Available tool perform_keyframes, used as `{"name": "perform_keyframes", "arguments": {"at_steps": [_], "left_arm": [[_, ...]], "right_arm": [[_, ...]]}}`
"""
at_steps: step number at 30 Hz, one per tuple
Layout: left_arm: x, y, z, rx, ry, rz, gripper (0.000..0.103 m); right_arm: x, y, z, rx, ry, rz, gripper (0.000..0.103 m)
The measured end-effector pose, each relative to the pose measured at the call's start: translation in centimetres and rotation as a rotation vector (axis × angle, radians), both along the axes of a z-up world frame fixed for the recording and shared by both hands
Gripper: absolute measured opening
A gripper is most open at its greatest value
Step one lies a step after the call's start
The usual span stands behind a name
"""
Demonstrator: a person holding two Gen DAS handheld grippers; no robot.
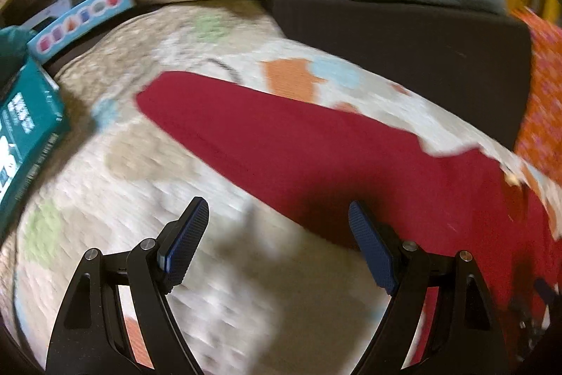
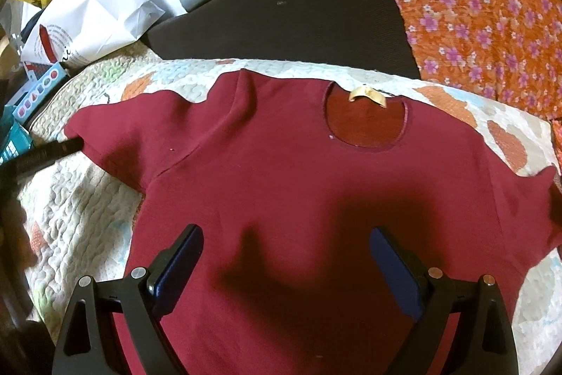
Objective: Fold small clothes
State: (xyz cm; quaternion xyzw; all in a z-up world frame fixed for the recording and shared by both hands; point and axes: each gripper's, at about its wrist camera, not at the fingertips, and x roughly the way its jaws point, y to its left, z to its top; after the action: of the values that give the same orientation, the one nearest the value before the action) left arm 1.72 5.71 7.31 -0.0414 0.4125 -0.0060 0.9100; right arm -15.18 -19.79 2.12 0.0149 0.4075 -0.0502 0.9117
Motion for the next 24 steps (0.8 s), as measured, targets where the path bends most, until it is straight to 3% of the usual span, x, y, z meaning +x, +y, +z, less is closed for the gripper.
{"name": "perform_keyframes", "arguments": {"at_steps": [4, 11, 17, 19, 22, 23, 24], "left_arm": [[3.0, 4.4, 0.0, 0.009, 0.009, 0.115, 0.082], [7.5, 10.4, -1.3, -0.067, 0.051, 0.277, 0.082], [10.5, 12.3, -3.5, -0.169, 0.085, 0.334, 0.08], [10.8, 11.9, -3.8, -0.149, 0.074, 0.35, 0.078], [11.9, 10.9, -3.7, -0.088, 0.055, 0.314, 0.05], [12.0, 10.5, -3.5, -0.06, 0.053, 0.302, 0.025], [12.1, 10.6, -3.3, -0.079, 0.048, 0.282, 0.007]], "right_arm": [[1.1, 0.6, -0.2, 0.012, -0.008, 0.024, 0.091], [3.8, 1.7, -1.1, -0.017, 0.014, 0.056, 0.085], [4.9, 1.3, -2.4, 0.002, 0.046, 0.052, 0.085], [5.0, 1.1, -2.8, 0.008, 0.059, 0.049, 0.085], [4.8, 0.8, -2.6, 0.019, 0.054, 0.047, 0.084], [4.7, 0.7, -2.5, 0.02, 0.051, 0.046, 0.084], [4.5, 0.4, -2.1, 0.022, 0.043, 0.042, 0.084]]}}
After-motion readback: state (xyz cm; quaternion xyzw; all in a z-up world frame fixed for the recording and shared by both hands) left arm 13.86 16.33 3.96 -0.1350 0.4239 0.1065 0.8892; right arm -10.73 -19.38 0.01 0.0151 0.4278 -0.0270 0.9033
